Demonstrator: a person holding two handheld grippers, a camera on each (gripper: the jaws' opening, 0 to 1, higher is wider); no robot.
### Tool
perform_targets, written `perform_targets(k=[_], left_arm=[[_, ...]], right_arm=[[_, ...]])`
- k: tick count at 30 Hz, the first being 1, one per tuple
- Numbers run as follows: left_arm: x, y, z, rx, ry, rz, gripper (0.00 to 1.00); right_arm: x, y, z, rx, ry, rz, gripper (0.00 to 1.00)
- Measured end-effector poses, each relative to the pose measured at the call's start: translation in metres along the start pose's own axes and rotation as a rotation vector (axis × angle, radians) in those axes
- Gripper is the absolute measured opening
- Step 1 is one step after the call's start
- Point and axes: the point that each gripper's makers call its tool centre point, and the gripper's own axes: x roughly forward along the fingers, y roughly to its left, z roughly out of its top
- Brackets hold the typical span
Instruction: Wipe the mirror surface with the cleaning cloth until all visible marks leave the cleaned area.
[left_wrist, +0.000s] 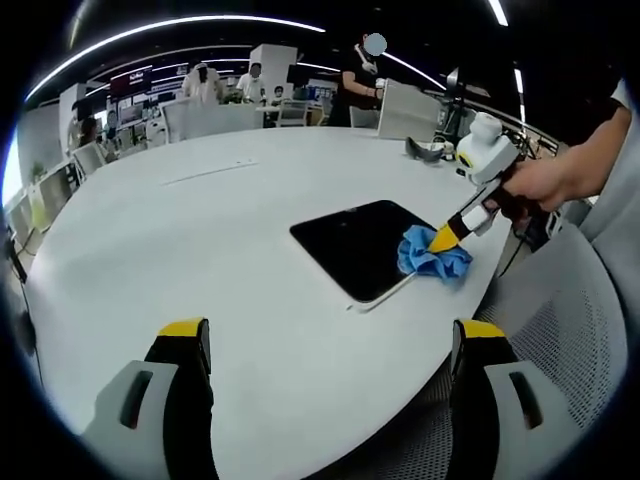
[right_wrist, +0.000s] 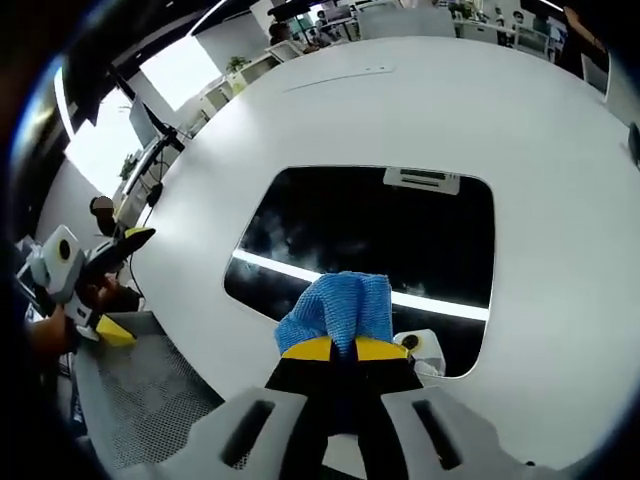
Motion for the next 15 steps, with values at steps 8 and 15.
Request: perform_targets(k=[8,15], left_arm=[[0.0,-0.001,0.0,0.0,0.002,-0.001,0.99],[0.0,-0.001,0.001,-0.003,-0.002,-0.001,0.99]], right_arm=[[-0.003,-0.013,0.0,0.019,0.002,-0.012,0.0],[-0.006,-0.019,-0.003,0.031,-0.01,-0.009,0.0]])
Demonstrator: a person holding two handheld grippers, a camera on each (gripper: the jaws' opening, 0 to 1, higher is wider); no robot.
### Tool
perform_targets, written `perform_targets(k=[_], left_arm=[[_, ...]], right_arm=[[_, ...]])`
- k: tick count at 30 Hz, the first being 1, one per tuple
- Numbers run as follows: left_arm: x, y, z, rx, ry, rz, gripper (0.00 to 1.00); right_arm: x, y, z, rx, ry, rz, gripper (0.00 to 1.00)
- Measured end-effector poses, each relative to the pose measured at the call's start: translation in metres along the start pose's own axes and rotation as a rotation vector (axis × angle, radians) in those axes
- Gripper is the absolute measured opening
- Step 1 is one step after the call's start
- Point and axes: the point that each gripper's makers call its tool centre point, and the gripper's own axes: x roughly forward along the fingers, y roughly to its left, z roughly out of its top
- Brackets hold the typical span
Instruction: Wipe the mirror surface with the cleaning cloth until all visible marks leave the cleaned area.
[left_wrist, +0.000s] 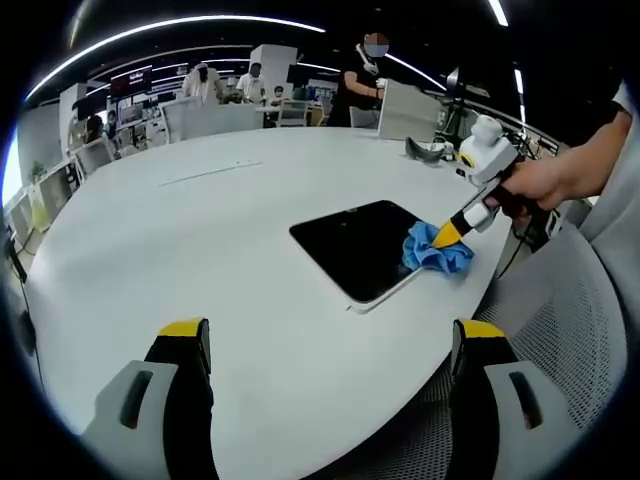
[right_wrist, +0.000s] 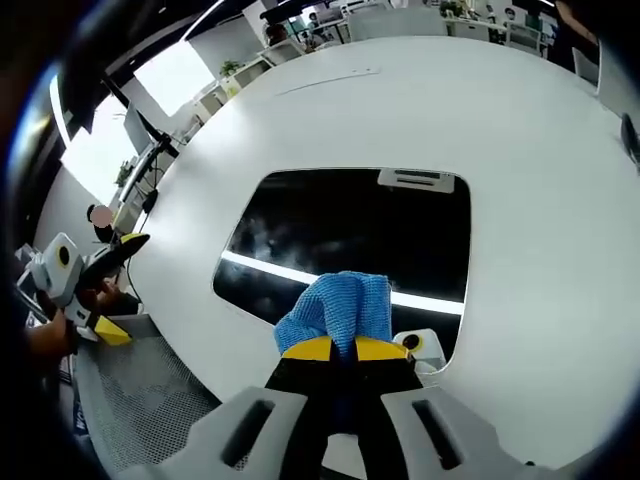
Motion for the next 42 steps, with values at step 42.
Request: perform_targets(k=[42], left_arm=[[0.001,0.0,-0.002,-0.008,0.01,-0.006,0.99]], right_arm=[[0.0,-0.032,0.022,0.047,-0.006,-0.036,0.0]])
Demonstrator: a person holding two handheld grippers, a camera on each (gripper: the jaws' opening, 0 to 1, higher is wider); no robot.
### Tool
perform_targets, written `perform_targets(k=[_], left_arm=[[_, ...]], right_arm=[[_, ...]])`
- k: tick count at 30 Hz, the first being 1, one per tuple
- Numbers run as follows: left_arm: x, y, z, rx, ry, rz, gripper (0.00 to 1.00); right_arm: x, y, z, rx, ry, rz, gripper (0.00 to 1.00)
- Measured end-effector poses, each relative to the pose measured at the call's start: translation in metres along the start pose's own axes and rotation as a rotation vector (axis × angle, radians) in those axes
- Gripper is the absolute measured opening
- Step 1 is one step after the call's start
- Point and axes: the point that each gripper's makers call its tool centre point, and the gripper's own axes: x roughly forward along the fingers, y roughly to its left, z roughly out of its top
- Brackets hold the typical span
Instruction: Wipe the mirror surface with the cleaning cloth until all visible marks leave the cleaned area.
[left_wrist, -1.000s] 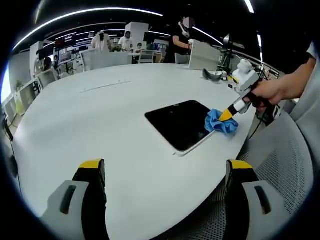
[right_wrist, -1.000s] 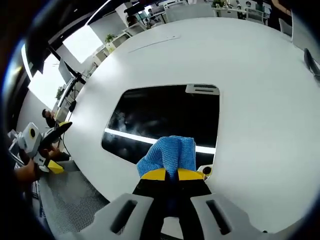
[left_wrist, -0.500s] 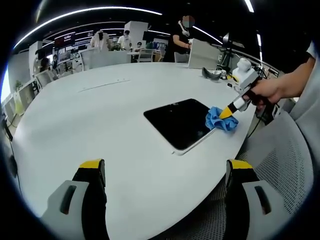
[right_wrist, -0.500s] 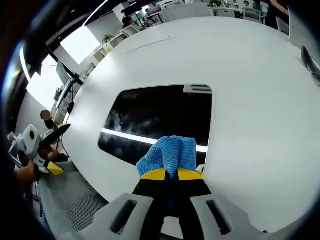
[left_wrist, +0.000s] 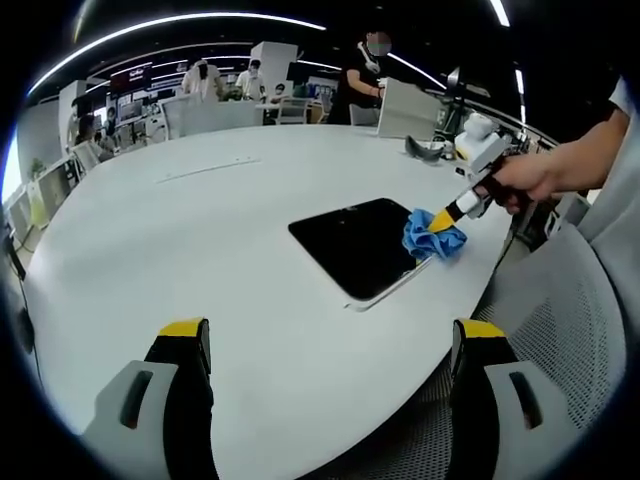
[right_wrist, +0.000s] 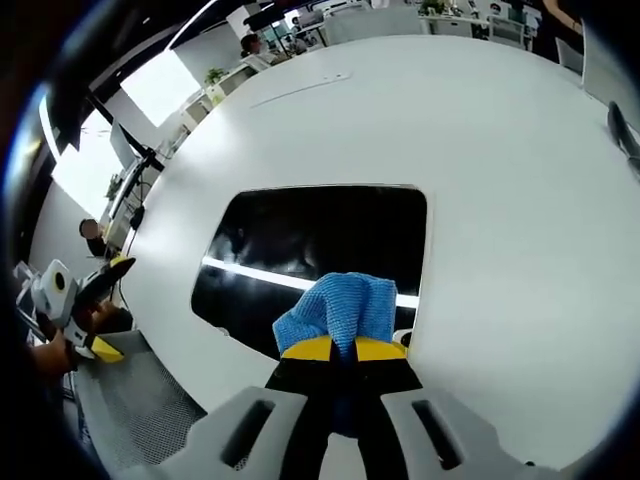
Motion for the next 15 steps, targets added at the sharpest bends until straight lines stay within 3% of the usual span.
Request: perform_targets(k=[15], left_arm=[[0.0,0.0,0.0,-0.006,-0.003,-0.005,0.99]], right_arm=[[0.01,-0.01,0.024,-0.003,-0.006,-0.021,0.0]])
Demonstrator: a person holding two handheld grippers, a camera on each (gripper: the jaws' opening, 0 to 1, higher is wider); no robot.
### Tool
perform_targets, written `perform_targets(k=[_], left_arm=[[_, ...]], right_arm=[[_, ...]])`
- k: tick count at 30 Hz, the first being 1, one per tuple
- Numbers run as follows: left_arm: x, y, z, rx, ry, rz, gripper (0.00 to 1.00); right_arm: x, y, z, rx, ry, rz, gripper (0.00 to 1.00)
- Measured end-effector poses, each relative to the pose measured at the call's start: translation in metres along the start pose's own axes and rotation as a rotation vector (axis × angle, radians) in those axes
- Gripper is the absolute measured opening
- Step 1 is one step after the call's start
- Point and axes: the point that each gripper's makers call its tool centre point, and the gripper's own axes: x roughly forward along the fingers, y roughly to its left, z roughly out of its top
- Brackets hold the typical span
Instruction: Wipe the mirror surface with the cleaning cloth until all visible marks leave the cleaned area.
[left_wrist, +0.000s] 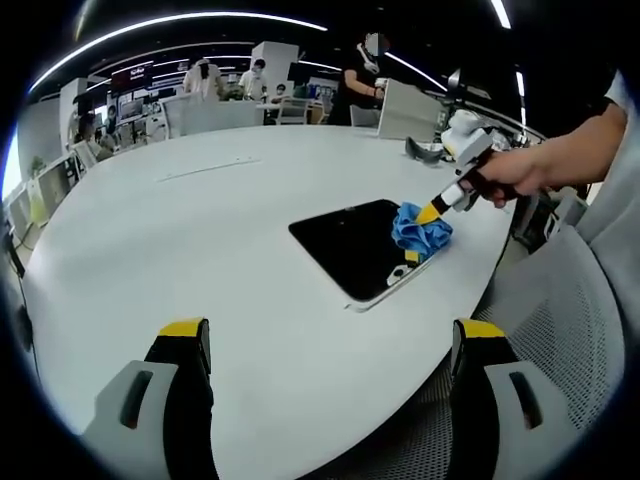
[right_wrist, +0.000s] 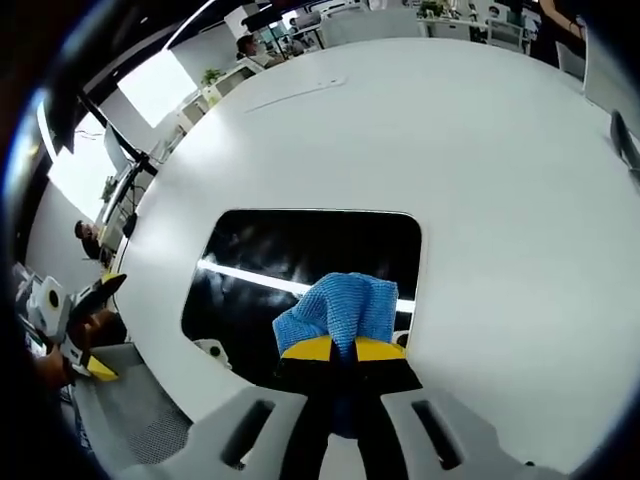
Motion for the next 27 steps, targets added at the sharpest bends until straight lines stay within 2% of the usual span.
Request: perform_targets(k=[27], left_arm=[[0.001,0.003,-0.002,-0.012,0.011,0.009,0.99]], right_arm=[[0.021,-0.016,0.052,-0.05,-0.012,-0.048,0.0]])
